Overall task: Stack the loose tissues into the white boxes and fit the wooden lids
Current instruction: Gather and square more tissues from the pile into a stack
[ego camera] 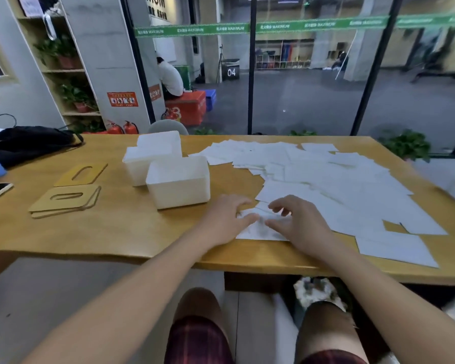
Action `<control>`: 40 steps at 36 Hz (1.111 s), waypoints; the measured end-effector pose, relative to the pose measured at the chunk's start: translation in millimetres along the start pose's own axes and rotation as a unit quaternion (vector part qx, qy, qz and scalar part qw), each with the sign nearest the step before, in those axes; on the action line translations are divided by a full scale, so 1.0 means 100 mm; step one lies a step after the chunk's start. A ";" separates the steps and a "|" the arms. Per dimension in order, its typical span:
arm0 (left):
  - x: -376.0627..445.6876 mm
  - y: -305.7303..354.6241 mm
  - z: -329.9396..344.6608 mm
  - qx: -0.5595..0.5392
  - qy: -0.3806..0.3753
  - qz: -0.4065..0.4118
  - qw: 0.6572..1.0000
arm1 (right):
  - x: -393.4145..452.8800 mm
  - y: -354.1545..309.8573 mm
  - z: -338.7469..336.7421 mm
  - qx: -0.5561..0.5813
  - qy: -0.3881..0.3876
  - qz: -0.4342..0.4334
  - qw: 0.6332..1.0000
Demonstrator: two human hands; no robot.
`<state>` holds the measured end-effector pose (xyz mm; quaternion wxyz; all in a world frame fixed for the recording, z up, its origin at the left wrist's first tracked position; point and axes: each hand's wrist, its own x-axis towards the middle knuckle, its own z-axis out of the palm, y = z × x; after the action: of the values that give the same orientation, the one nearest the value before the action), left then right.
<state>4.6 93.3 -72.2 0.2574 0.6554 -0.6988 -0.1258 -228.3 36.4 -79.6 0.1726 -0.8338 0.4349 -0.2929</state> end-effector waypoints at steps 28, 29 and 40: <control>0.12 -0.07 0.12 0.154 -0.019 0.195 0.968 | -0.19 0.34 0.03 -0.020 -0.010 -0.061 0.998; 0.12 -0.09 0.12 0.152 -0.023 0.191 0.970 | -0.17 0.33 0.04 -0.027 -0.010 -0.071 0.997; -0.06 -0.40 -0.09 0.140 -0.011 0.165 0.976 | -0.11 0.21 0.05 -0.029 -0.037 -0.093 0.995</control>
<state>43.9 95.9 -86.3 0.1721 0.5592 -0.8109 0.0103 -243.1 33.6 -99.1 0.1366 -0.8856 0.3572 -0.2636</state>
